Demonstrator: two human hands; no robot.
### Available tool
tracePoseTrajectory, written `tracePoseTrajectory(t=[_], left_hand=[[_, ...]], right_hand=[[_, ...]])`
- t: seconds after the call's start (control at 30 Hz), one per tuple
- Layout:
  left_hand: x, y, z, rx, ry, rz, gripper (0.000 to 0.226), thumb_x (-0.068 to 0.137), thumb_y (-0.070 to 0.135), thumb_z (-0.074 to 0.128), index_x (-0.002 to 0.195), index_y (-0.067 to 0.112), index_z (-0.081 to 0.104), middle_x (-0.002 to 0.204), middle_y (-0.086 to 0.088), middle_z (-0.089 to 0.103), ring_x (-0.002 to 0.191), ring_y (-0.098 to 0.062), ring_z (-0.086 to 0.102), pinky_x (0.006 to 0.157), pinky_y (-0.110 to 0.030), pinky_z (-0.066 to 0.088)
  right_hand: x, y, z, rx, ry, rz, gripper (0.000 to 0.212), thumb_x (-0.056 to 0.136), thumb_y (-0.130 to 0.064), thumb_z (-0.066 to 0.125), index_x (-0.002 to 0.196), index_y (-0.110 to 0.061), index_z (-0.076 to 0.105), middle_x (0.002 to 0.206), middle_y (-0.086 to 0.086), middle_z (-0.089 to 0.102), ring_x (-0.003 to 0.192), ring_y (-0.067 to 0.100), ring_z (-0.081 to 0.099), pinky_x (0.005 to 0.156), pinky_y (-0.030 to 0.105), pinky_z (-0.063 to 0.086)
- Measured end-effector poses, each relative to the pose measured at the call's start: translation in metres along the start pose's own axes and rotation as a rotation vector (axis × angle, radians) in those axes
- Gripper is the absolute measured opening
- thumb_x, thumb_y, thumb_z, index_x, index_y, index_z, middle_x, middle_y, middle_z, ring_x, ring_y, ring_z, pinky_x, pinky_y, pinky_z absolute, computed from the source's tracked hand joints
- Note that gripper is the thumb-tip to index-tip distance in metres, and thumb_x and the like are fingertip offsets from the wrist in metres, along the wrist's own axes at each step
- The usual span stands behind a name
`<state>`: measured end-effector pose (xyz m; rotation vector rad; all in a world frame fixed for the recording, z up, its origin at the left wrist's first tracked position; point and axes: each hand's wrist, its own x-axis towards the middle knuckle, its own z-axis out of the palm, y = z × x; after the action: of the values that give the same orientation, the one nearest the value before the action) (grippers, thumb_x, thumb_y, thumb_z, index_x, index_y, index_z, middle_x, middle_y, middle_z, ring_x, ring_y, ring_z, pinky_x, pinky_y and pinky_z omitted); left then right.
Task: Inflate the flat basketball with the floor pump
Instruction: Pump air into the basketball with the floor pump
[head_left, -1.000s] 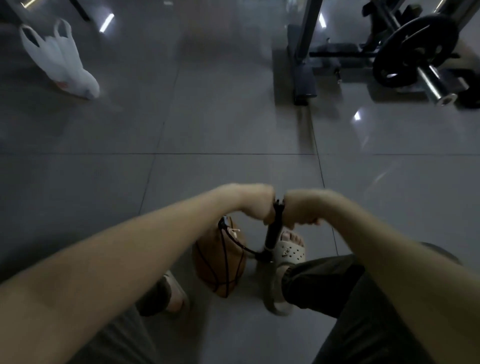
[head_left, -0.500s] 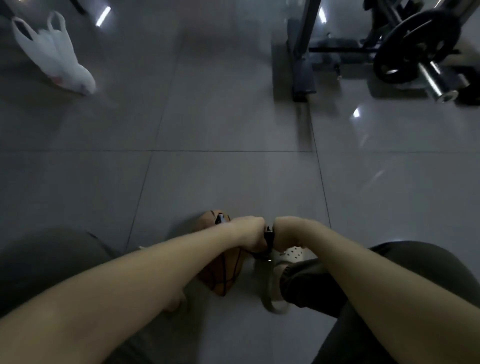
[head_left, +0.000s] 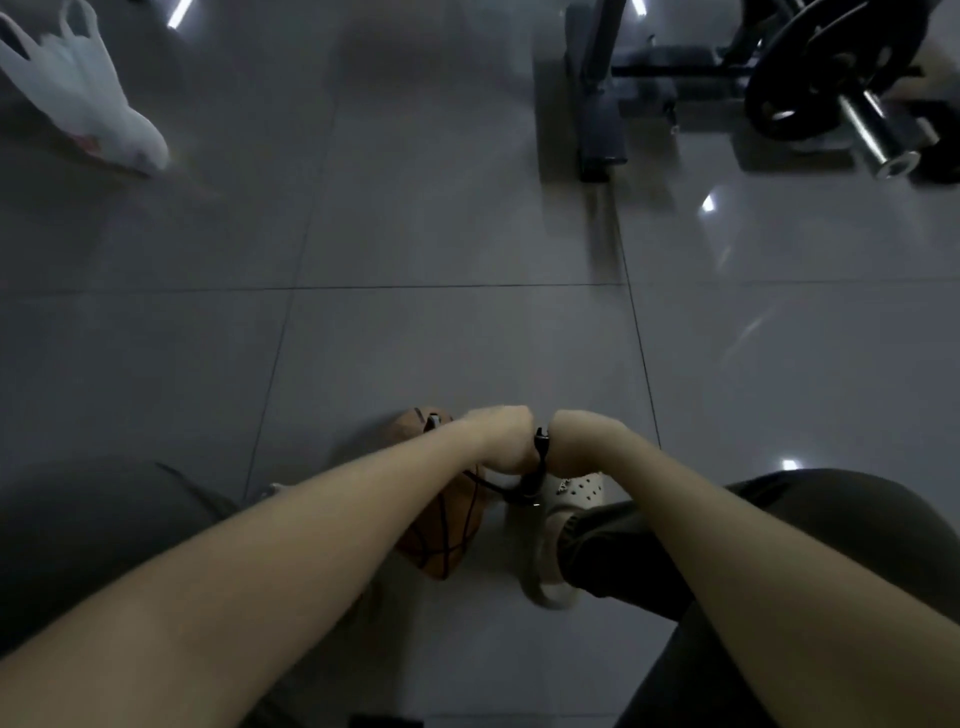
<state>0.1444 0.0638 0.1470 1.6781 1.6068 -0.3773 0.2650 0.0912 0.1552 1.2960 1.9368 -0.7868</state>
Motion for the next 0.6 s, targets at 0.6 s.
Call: tracePoseTrajectory(t=[0.6], left_hand=[[-0.063, 0.026, -0.097, 0.046, 0.036, 0.061, 0.013, 0.086, 0.020, 0.072, 0.076, 0.013, 0.067, 0.067, -0.002, 0.060, 0.058, -0.019, 0.053, 0.050, -0.028, 0.040]], right_hand=[[-0.079, -0.001, -0.095, 0.068, -0.020, -0.091, 0.010, 0.088, -0.018, 0.068, 0.083, -0.011, 0.062, 0.068, 0.003, 0.054, 0.051, 0.014, 0.046, 0.048, 0.024, 0.042]])
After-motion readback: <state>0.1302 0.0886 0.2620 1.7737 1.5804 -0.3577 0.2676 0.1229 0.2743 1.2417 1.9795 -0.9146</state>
